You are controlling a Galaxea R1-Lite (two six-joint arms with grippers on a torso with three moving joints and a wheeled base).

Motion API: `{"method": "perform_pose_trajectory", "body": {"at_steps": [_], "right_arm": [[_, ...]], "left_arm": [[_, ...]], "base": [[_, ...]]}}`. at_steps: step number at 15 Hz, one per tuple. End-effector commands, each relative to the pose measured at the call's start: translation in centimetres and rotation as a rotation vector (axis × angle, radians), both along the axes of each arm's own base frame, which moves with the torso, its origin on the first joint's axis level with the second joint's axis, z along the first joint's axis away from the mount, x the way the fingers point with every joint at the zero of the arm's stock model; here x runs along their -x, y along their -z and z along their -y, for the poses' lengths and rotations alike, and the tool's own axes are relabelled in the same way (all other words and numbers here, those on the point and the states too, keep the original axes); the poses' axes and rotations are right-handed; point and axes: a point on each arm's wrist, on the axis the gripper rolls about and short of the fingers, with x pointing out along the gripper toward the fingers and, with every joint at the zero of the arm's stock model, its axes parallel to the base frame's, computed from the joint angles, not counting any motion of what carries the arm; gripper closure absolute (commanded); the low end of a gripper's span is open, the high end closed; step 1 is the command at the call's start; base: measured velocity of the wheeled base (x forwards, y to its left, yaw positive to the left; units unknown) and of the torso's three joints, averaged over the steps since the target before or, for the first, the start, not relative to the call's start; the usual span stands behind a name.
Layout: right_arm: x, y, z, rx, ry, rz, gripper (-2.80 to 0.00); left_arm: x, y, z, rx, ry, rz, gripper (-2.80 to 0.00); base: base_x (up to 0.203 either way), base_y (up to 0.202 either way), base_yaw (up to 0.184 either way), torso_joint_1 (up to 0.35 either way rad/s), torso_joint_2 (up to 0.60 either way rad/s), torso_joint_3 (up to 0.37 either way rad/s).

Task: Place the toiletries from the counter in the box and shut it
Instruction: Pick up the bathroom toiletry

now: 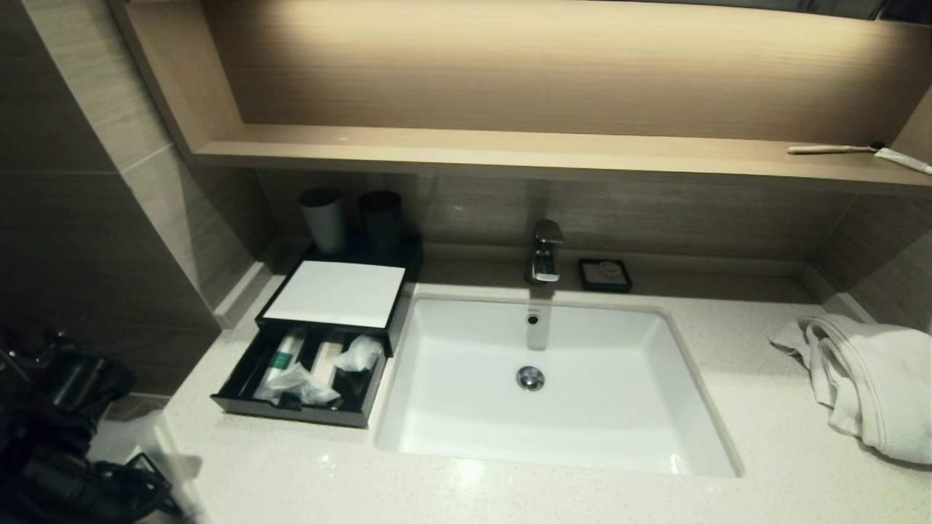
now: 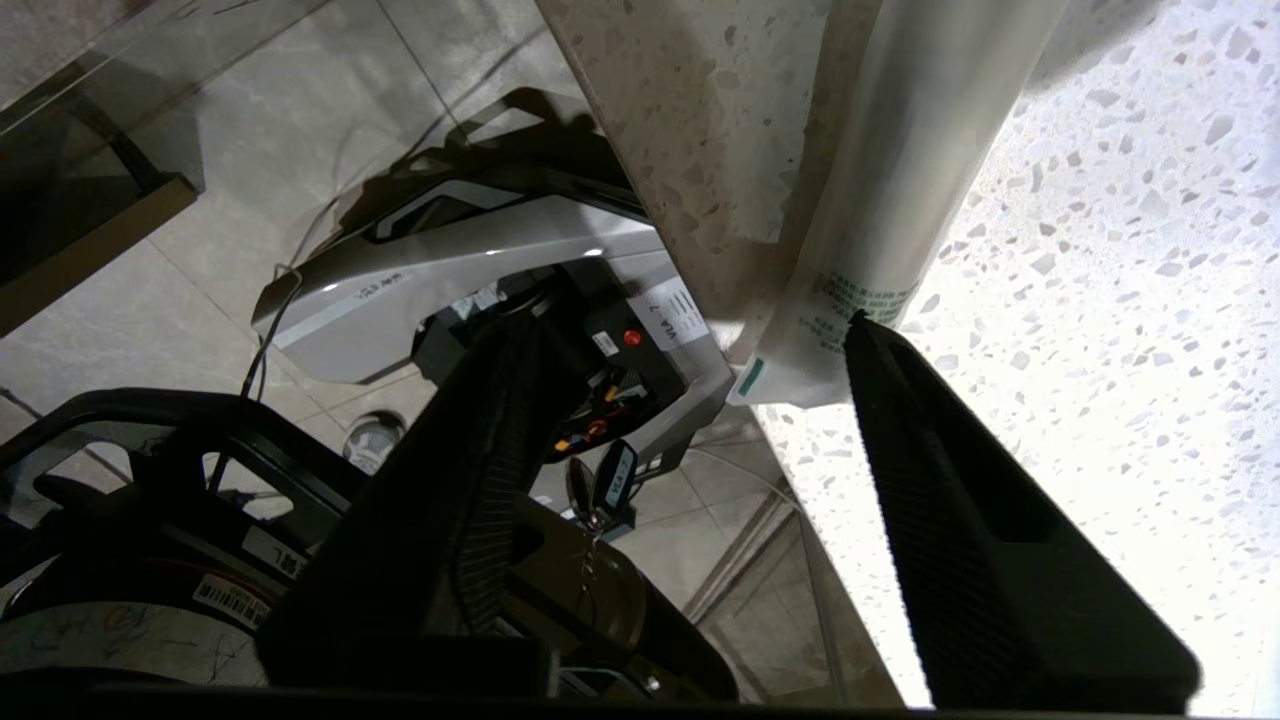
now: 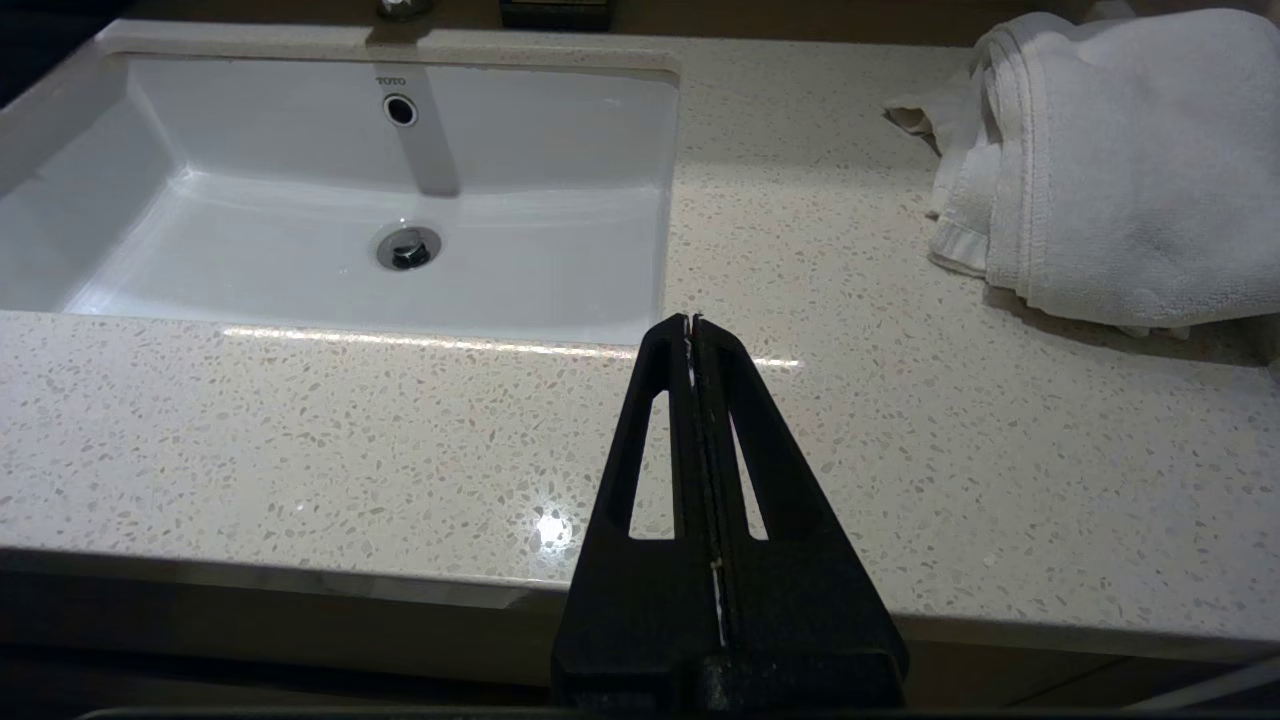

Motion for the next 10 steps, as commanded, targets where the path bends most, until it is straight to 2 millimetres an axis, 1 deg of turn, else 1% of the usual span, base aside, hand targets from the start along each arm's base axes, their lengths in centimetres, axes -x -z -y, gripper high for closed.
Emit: {"method": "perform_pose_trajectory", "body": {"at_steps": [1, 10], "right_arm": [[0.0, 0.0, 0.0, 0.0, -0.001, 0.0, 0.0], [0.0, 0.0, 0.0, 0.0, -0.001, 0.0, 0.0]], "left_arm": [[-0.3, 0.41, -0.04, 0.003, -0.004, -0.015, -2.8], [-1.23, 0.92, -0.18, 0.003, -0.004, -0.016, -2.8]], "base": [[0.0, 0.0, 0.0, 0.0, 0.0, 0.0], [0.0, 0.0, 0.0, 0.0, 0.0, 0.0]]}}
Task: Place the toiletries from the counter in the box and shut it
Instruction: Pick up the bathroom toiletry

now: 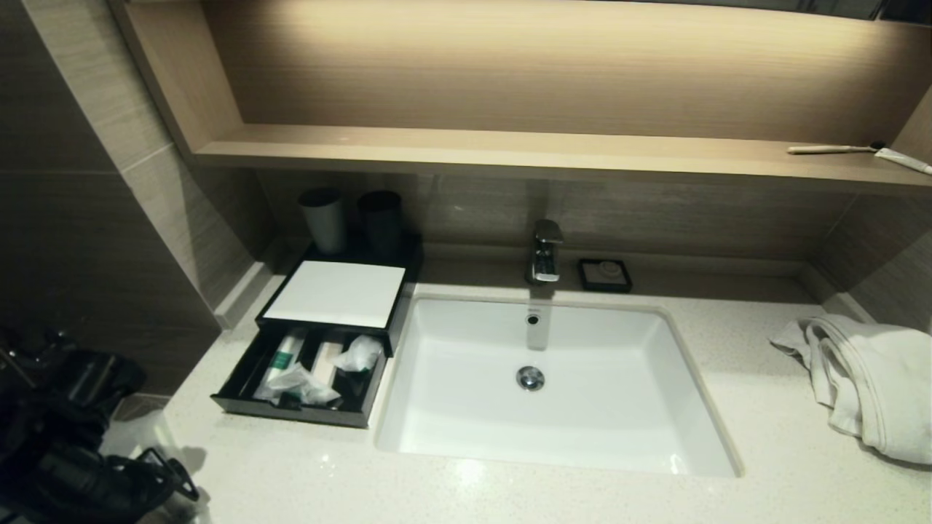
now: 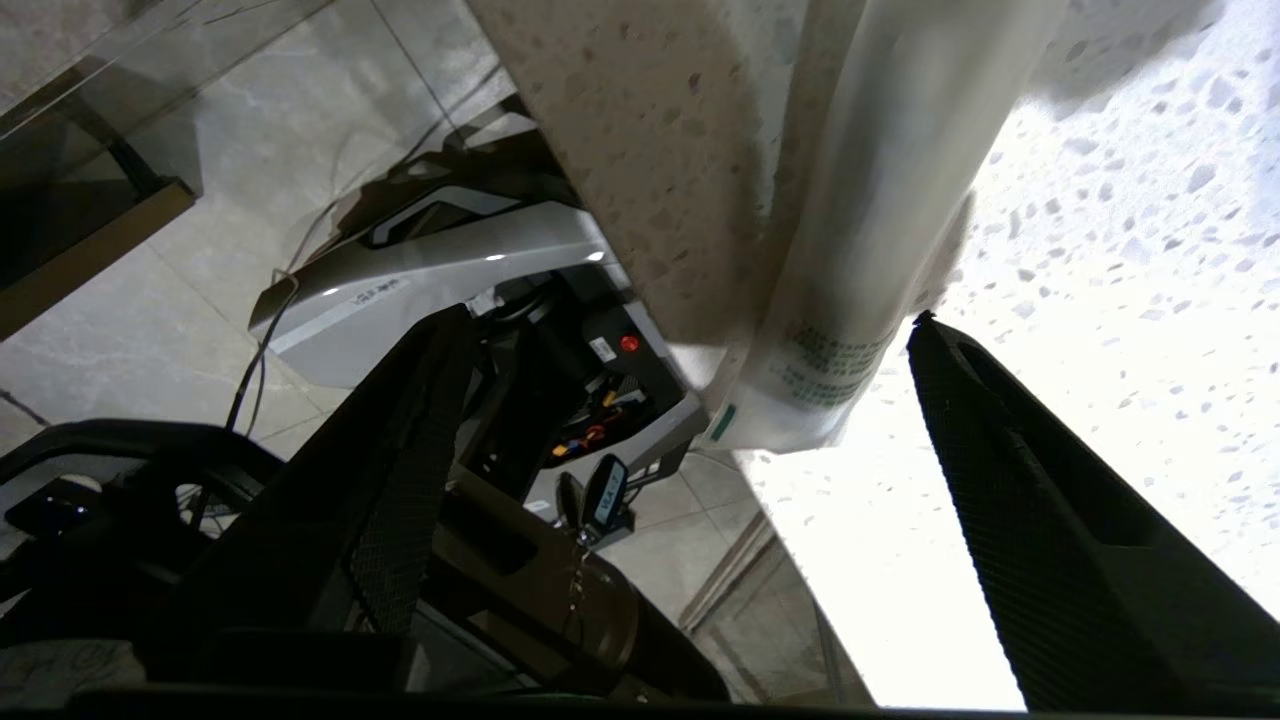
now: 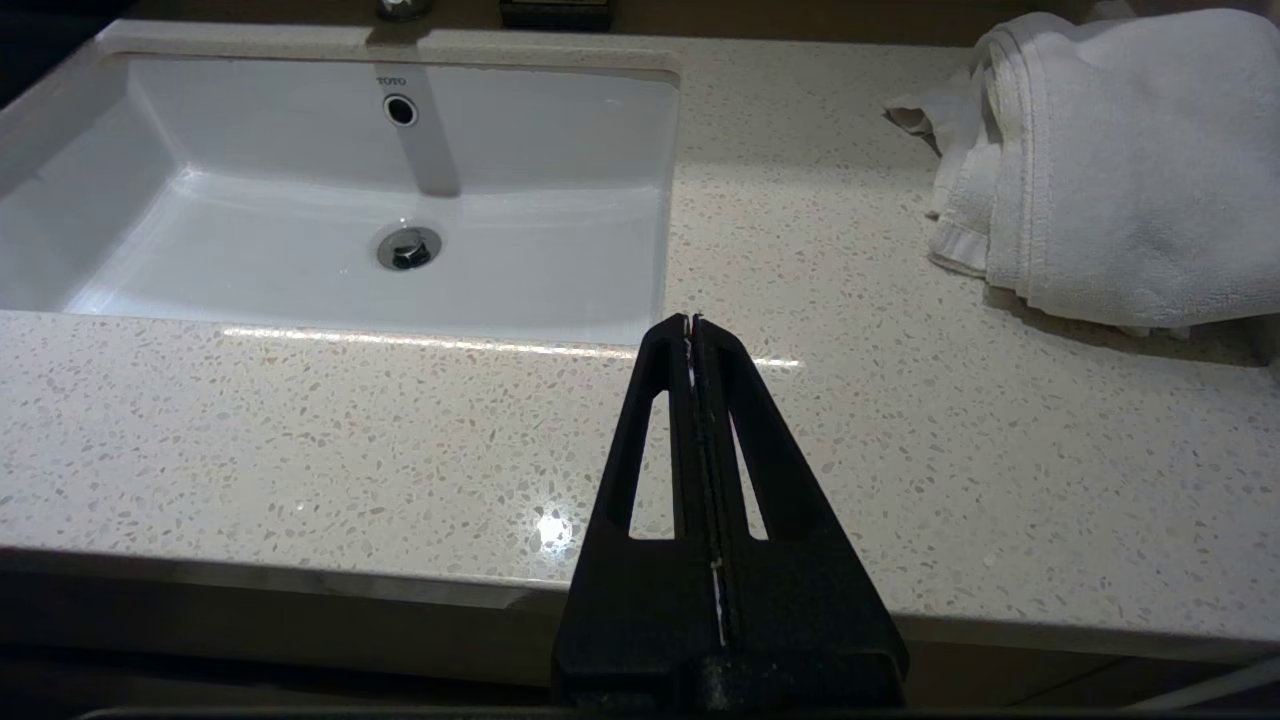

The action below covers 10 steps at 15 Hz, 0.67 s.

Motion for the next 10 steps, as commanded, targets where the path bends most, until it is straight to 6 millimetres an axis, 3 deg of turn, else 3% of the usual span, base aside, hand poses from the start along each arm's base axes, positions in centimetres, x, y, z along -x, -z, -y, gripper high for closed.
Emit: {"method": "perform_pose_trajectory", "body": {"at_steps": [1, 10], "right_arm": [[0.0, 0.0, 0.0, 0.0, 0.0, 0.0, 0.0], [0.0, 0.0, 0.0, 0.0, 0.0, 0.0, 0.0]], "left_arm": [[-0.32, 0.41, -0.05, 0.002, -0.005, -0.009, -2.8], [-0.75, 0.82, -0.12, 0.001, -0.006, -0.009, -2.8]], "base": [[0.0, 0.0, 0.0, 0.0, 0.0, 0.0], [0.0, 0.0, 0.0, 0.0, 0.0, 0.0]]}}
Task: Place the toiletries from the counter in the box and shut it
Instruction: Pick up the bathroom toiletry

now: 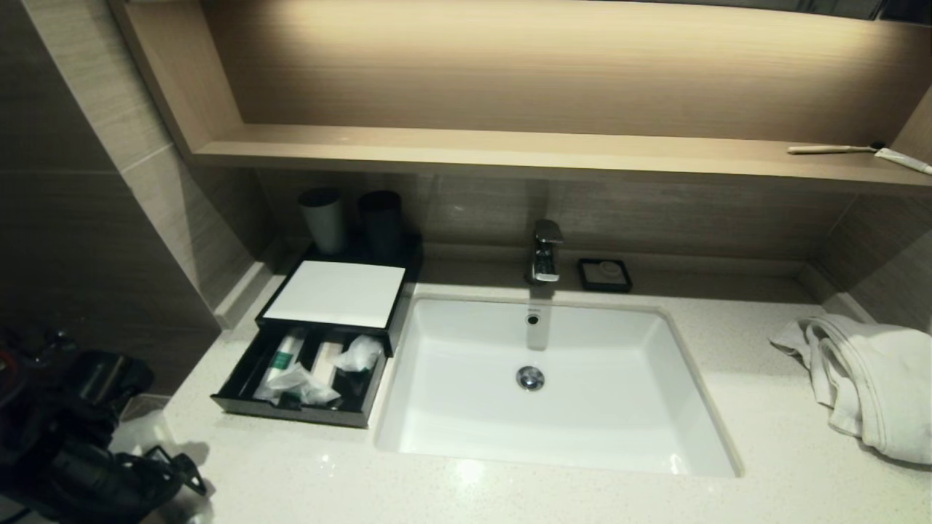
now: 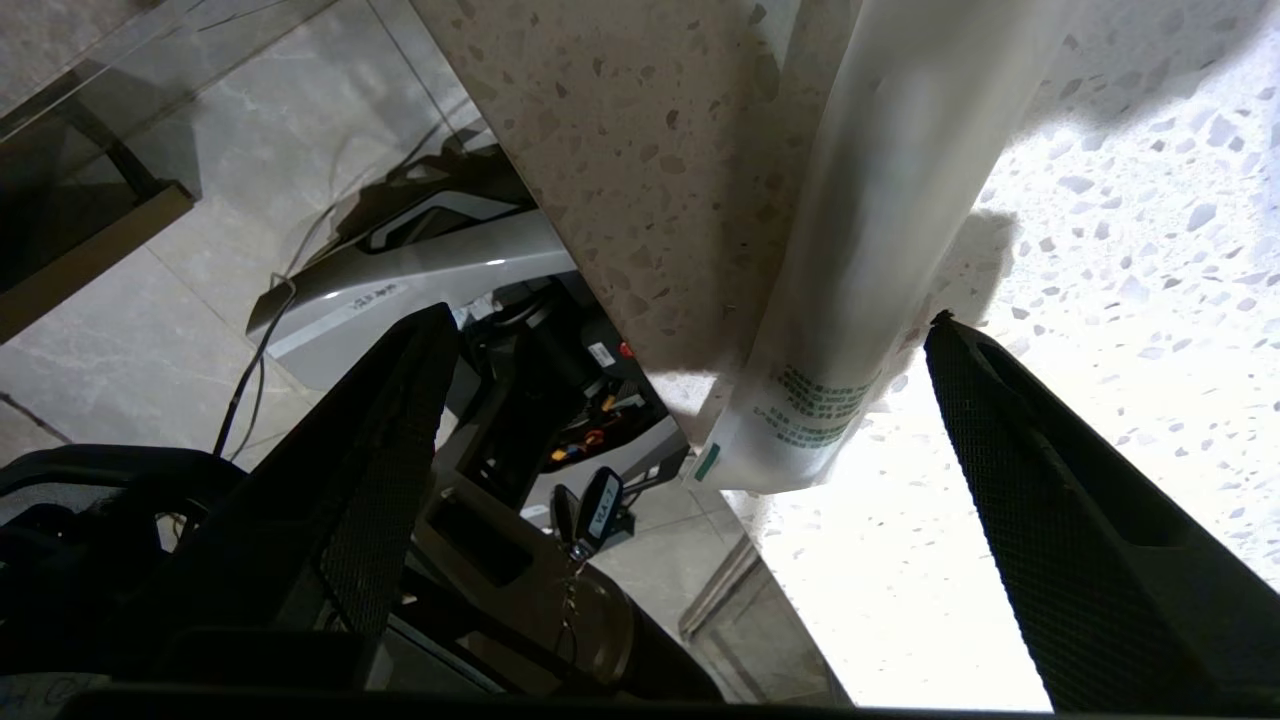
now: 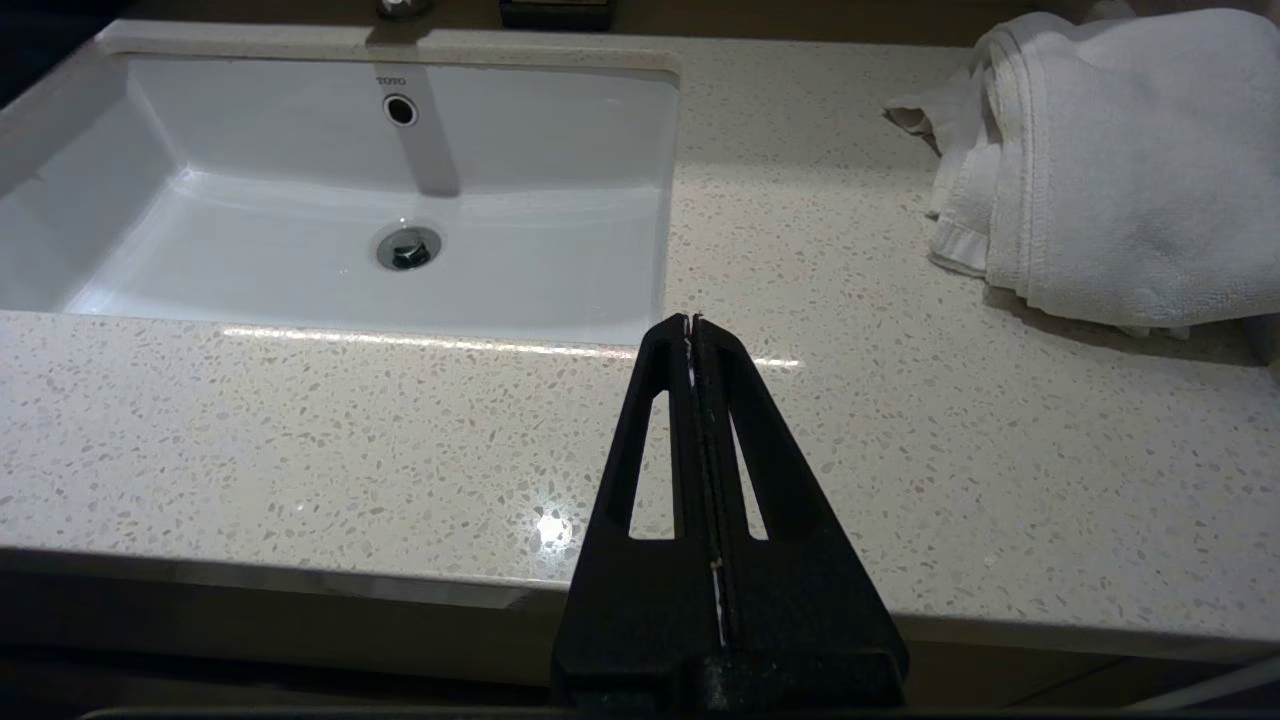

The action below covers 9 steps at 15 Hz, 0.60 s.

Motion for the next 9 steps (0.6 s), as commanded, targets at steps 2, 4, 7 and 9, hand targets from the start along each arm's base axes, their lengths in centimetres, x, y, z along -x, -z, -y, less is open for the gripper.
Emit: {"method": "perform_pose_trajectory", "body": {"at_steps": [2, 4, 7, 9], "right_arm": [[0.0, 0.0, 0.0, 0.0, 0.0, 0.0, 0.0], [0.0, 0.0, 0.0, 0.0, 0.0, 0.0, 0.0], [0.0, 0.0, 0.0, 0.0, 0.0, 0.0, 0.0], [0.0, 0.0, 0.0, 0.0, 0.0, 0.0, 0.0]], "left_arm": [[-0.07, 0.11, -0.04, 0.003, -0.006, -0.001, -2.8], [-0.11, 0.14, -0.01, 0.003, -0.005, -0.001, -2.8], [-0.15, 0.27, -0.02, 0.004, -0.005, -0.007, -2.8], [-0.15, 0.27, -0.02, 0.005, -0.004, -0.007, -2.8]], "base": [[0.0, 0.0, 0.0, 0.0, 0.0, 0.0], [0.0, 0.0, 0.0, 0.0, 0.0, 0.0], [0.0, 0.0, 0.0, 0.0, 0.0, 0.0], [0.0, 0.0, 0.0, 0.0, 0.0, 0.0]]}}
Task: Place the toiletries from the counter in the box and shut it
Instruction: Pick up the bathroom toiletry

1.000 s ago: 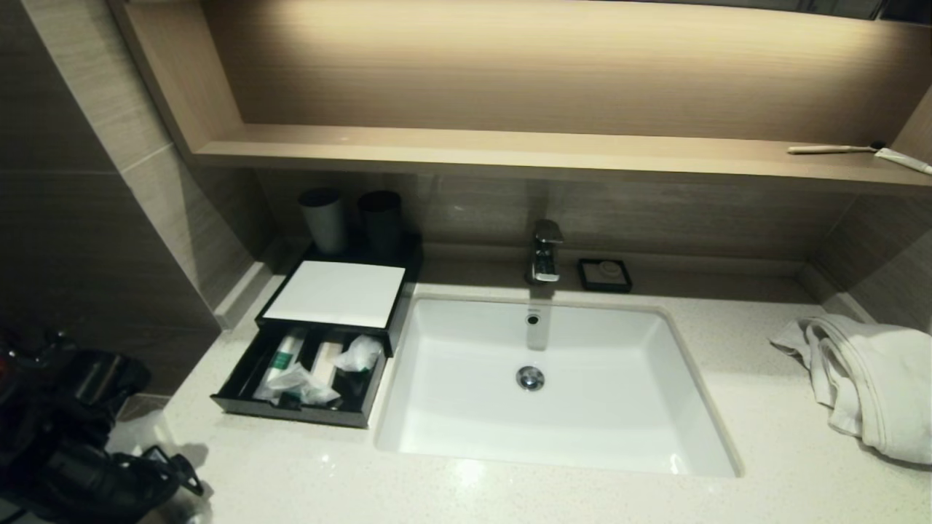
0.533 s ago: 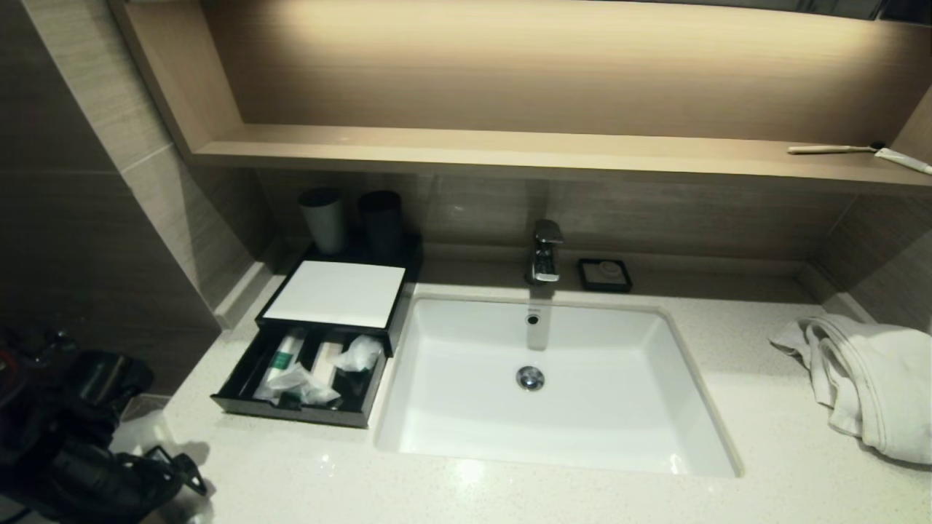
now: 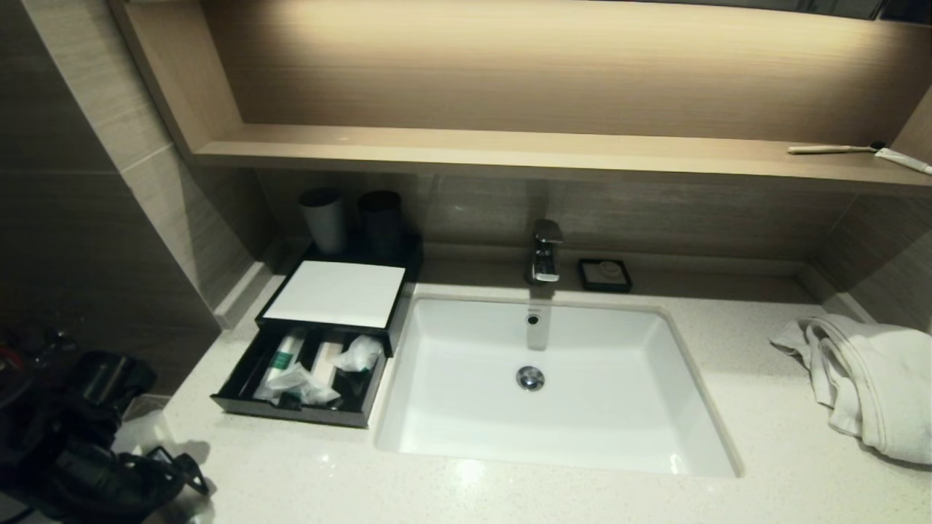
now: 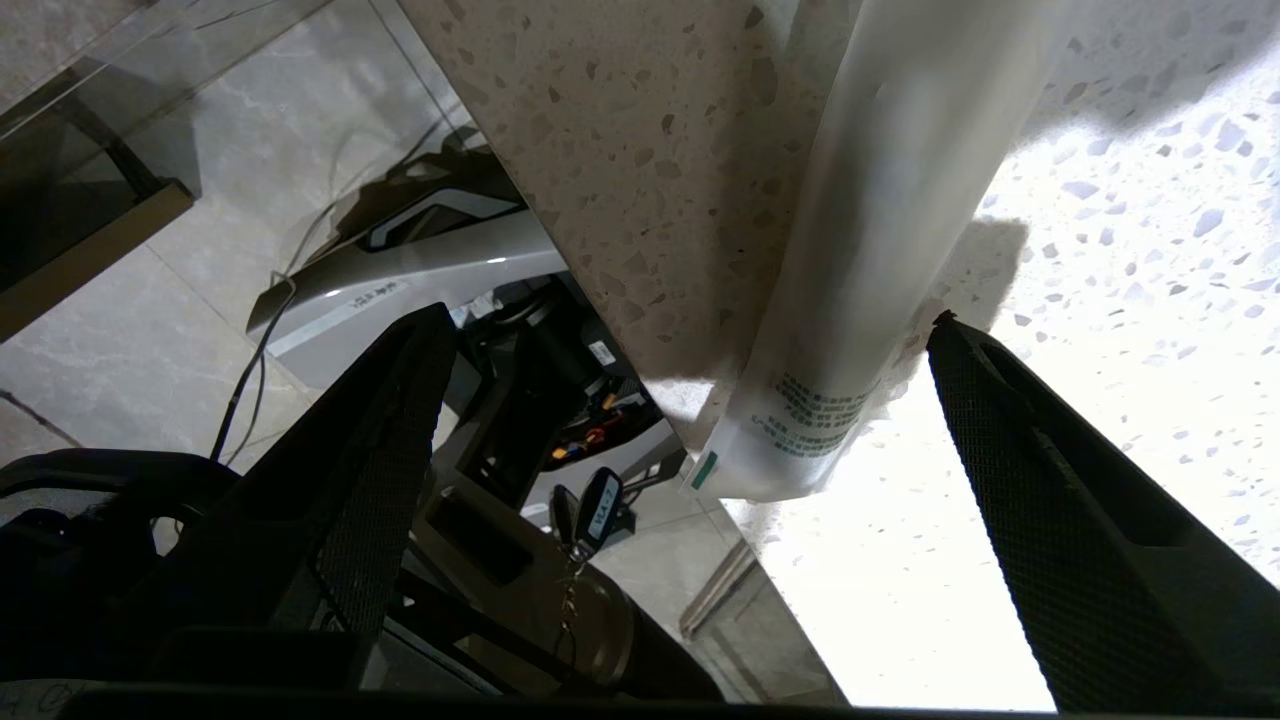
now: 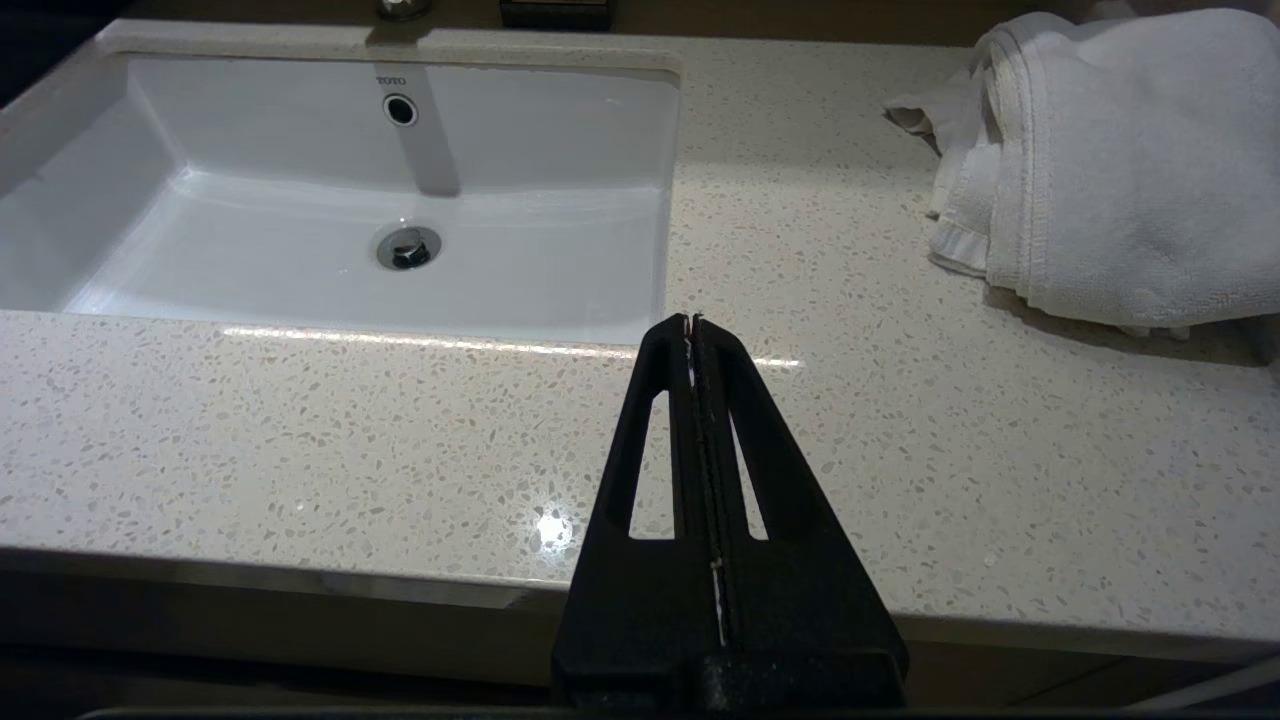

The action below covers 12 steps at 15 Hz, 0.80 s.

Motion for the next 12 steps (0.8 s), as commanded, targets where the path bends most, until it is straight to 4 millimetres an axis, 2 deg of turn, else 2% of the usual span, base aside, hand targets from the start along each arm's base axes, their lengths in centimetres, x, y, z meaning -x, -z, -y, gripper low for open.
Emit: {"method": "perform_pose_trajectory", "body": {"at_steps": [1, 5, 6, 12], "right_arm": [[0.0, 0.0, 0.0, 0.0, 0.0, 0.0, 0.0], [0.0, 0.0, 0.0, 0.0, 0.0, 0.0, 0.0], [0.0, 0.0, 0.0, 0.0, 0.0, 0.0, 0.0], [0.0, 0.0, 0.0, 0.0, 0.0, 0.0, 0.0]], "left_arm": [[0.0, 0.08, -0.01, 0.002, -0.005, -0.005, -2.8], [-0.15, 0.38, -0.03, 0.004, -0.005, -0.019, -2.8], [-0.13, 0.47, -0.03, 0.005, -0.006, -0.024, 0.0], [-0.13, 0.46, -0.03, 0.007, -0.005, -0.023, 0.0]], "base": [[0.0, 0.0, 0.0, 0.0, 0.0, 0.0], [0.0, 0.0, 0.0, 0.0, 0.0, 0.0], [0.0, 0.0, 0.0, 0.0, 0.0, 0.0], [0.0, 0.0, 0.0, 0.0, 0.0, 0.0]]}}
